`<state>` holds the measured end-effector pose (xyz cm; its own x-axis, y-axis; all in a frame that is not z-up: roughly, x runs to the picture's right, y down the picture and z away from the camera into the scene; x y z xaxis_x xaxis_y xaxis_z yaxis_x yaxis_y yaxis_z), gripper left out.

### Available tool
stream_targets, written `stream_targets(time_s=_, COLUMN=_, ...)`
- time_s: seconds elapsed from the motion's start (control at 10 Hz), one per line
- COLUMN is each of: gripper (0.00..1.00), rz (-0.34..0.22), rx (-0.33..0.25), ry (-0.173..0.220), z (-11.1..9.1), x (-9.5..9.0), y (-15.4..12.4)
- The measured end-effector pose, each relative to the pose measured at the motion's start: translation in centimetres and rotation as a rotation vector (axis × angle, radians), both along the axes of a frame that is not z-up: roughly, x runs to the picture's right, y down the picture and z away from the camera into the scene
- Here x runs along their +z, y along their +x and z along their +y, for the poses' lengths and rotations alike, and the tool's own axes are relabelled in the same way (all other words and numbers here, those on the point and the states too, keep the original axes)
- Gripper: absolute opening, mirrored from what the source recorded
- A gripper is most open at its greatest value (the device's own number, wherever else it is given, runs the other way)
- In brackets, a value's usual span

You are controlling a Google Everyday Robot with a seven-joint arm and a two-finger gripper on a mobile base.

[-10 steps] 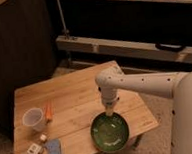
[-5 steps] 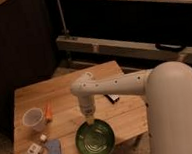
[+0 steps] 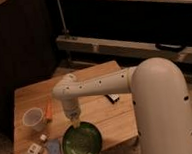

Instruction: Drag the ceramic bowl in a circle

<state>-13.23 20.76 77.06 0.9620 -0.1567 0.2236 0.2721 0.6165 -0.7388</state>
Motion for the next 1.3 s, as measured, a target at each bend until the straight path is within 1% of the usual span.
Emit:
stream_targets(time_s=0.1, gripper=0.00, rz=-0.001, rx=0.025, ry=0.016, z=-1.2, x=0.2, y=-0.4)
stream_targets(time_s=0.3, gripper=0.00, rz=0.002, rx=0.081, ry=0.049, z=-5.2, x=1.6, y=-0.3)
stream_targets(time_s=0.4, gripper=0.00, rz=0.008, rx=0.102, ry=0.060, z=-7.0, x=2.6, y=0.1)
stream_targets(time_s=0.6, gripper=0.00, rz=0.044, rx=0.162, ry=0.082, z=-11.0, x=5.1, y=1.9)
stream_targets(time_s=0.7, gripper=0.00, rz=0.061, rx=0.188, ry=0.089, z=-12.3, x=6.0, y=2.8)
stream_targets(time_s=0.8, gripper=0.00, rz=0.092, rx=0.241, ry=0.104, z=-14.5, x=7.3, y=4.9)
stream_targets(time_s=1.0, gripper=0.00, rz=0.150, rx=0.333, ry=0.130, z=-17.6, x=8.8, y=9.5)
stream_targets(time_s=1.1, gripper=0.00, rz=0.183, rx=0.373, ry=0.141, z=-18.5, x=9.2, y=12.3)
stream_targets(time_s=1.2, gripper=0.00, rz=0.224, rx=0.407, ry=0.146, z=-18.6, x=9.4, y=15.9)
stream_targets(time_s=1.3, gripper=0.00, rz=0.254, rx=0.428, ry=0.146, z=-18.4, x=9.4, y=18.1)
